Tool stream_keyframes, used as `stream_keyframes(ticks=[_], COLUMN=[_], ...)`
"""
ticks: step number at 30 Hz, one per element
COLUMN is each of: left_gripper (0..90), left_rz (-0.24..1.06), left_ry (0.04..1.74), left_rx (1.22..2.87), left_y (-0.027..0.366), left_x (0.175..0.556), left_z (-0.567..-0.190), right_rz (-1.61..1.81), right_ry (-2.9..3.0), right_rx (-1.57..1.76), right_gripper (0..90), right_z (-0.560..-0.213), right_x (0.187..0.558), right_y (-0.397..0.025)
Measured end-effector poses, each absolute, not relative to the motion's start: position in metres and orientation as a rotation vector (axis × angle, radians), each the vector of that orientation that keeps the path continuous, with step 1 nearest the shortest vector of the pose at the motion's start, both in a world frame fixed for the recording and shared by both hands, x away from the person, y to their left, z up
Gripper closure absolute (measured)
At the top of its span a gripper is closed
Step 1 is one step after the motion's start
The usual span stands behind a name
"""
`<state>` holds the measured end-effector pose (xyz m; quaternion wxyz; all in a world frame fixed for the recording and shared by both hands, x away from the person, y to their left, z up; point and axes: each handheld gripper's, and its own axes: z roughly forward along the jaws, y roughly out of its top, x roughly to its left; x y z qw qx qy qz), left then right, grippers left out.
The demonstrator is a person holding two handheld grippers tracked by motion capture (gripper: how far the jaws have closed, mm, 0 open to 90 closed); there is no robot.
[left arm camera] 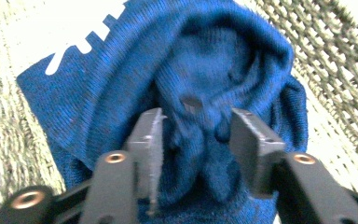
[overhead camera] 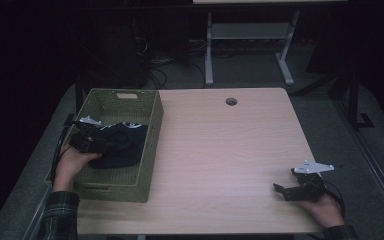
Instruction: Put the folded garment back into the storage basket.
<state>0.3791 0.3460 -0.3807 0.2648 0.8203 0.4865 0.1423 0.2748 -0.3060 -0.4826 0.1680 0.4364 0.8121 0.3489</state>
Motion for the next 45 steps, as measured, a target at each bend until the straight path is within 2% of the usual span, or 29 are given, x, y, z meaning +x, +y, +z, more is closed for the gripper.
stream_keyframes(ticks=[2,3,4,7,15,29,45], left_gripper=[42.9,42.9,36.3,27.9,14.9,14.6,14.7], left_rz=[0.391,0.395,0.398,0.386,0.407,0.395,0.362], left_ry=[1.319,1.317,1.319,1.314,1.277,1.136,0.949], left_rx=[2.207,2.199,2.185,2.159,2.13,2.052,2.031], left_y=[0.346,0.347,0.346,0.345,0.334,0.291,0.213], left_x=[0.379,0.378,0.377,0.377,0.378,0.377,0.371], left_z=[-0.379,-0.376,-0.373,-0.367,-0.352,-0.319,-0.3], right_rz=[0.993,0.992,0.992,0.992,0.992,0.992,0.991], right_ry=[2.31,2.31,2.31,2.31,2.31,2.31,2.309], right_rx=[1.242,1.241,1.241,1.241,1.241,1.24,1.242], right_gripper=[8.5,8.5,8.5,8.5,8.5,8.6,8.5], right_z=[-0.483,-0.483,-0.483,-0.483,-0.483,-0.483,-0.483], right_x=[0.275,0.275,0.275,0.275,0.275,0.275,0.275], right_y=[-0.306,-0.306,-0.306,-0.306,-0.306,-0.306,-0.306])
